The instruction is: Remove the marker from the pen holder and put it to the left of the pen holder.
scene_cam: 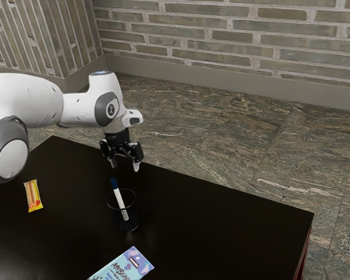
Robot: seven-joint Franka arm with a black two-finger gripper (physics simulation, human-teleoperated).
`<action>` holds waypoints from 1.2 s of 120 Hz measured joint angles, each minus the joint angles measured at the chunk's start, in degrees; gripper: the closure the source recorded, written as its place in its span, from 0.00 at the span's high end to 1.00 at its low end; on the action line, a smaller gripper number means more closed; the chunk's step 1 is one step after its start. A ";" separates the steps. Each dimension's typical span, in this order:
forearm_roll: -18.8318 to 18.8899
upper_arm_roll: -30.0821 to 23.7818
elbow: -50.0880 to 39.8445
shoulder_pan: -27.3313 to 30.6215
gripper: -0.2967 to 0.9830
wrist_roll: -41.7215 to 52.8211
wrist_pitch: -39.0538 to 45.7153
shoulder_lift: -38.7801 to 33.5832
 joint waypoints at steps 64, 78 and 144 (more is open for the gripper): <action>-0.27 0.98 -13.75 -2.98 0.75 -1.82 1.45 -11.36; -0.28 0.98 -17.22 -3.64 0.75 -2.07 2.02 -13.61; -0.42 0.98 -25.46 -4.51 0.75 -3.08 4.68 -20.51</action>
